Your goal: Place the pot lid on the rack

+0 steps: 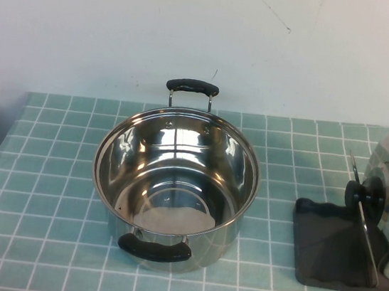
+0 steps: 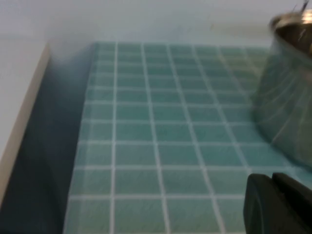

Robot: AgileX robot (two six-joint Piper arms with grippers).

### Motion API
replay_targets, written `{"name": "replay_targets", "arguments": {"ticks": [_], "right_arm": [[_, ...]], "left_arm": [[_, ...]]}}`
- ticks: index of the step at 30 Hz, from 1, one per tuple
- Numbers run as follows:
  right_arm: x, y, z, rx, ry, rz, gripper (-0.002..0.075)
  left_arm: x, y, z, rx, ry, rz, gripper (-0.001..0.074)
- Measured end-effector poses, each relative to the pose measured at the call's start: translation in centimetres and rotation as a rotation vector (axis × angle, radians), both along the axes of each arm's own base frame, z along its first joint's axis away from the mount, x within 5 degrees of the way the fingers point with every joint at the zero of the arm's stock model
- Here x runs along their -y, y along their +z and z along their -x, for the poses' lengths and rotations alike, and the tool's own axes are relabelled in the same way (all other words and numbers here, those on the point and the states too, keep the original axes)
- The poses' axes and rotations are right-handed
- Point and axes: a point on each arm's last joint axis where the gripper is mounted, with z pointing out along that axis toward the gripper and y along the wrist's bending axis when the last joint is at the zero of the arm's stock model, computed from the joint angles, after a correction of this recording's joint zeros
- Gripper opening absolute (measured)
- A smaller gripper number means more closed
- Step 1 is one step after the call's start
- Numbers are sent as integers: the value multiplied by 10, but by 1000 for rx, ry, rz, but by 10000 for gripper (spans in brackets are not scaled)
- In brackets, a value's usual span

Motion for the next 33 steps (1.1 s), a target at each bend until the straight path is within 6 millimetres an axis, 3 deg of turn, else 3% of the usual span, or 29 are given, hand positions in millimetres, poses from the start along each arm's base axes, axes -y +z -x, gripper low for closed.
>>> {"name": "replay_targets", "arguments": {"ticks": [2, 33], "right_arm": [[0, 0, 0, 0, 0, 0, -1], [0, 0, 0, -1, 0, 0, -1]], "left_arm": [[-3, -10, 2, -55, 32, -46, -2], [-6, -9, 7, -16, 71, -95, -2]]}}
